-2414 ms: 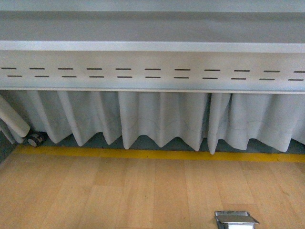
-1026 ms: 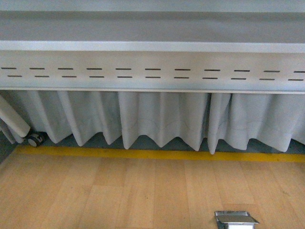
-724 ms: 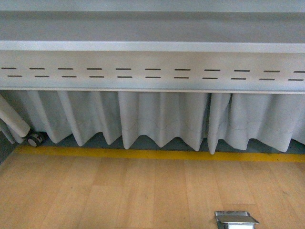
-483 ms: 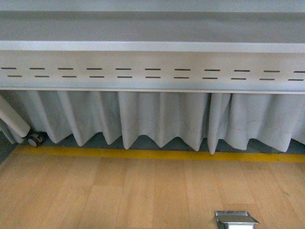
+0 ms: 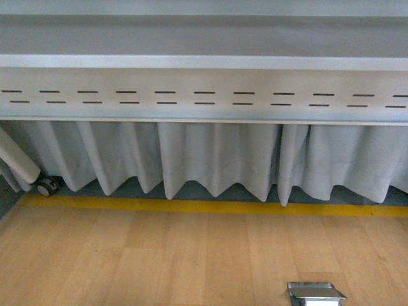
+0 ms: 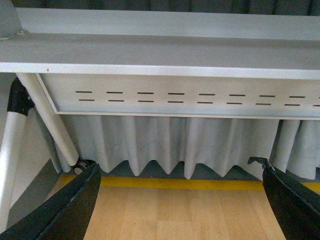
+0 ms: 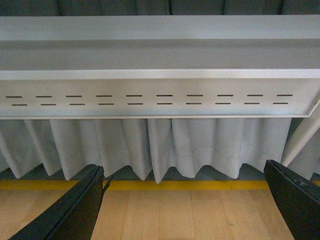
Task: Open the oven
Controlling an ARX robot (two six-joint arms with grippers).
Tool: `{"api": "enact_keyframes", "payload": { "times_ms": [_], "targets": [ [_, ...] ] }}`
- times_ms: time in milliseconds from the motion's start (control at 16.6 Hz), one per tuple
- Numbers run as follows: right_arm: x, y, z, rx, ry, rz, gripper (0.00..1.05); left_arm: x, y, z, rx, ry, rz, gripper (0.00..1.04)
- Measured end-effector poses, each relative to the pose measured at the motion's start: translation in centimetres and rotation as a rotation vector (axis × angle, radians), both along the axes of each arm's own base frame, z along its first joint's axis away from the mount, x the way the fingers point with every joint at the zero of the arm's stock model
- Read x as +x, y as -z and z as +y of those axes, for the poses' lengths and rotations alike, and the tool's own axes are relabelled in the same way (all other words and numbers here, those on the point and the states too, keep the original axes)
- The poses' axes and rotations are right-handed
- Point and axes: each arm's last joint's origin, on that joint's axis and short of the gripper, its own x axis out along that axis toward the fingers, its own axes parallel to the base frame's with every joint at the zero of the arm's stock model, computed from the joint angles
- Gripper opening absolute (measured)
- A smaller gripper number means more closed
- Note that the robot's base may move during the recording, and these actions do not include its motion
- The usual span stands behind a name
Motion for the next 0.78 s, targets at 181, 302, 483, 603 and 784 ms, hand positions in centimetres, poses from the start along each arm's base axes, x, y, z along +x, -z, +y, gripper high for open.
{"api": "enact_keyframes", "payload": {
  "times_ms": [181, 302, 483, 603, 784],
  "targets": [
    [0.0, 0.0, 0.0, 0.0, 0.0, 0.0, 0.98, 0.0, 0.0, 0.0, 0.0, 0.0, 0.0, 0.98],
    [0.0, 0.0, 0.0, 0.0, 0.0, 0.0, 0.98, 0.0, 0.0, 0.0, 0.0, 0.0, 0.0, 0.98],
    [0.0, 0.0, 0.0, 0.0, 0.0, 0.0, 0.98, 0.0, 0.0, 0.0, 0.0, 0.0, 0.0, 0.98],
    [0.0, 0.03, 0.0, 0.0, 0.0, 0.003, 0.98, 0.0, 0.03, 0.0, 0.0, 0.0, 0.003, 0.98],
    [0.0, 0.02, 0.0, 0.0, 0.0, 0.002, 0.98, 0.0, 0.01, 0.0, 0.0, -0.001, 0.002, 0.98]
  ]
}}
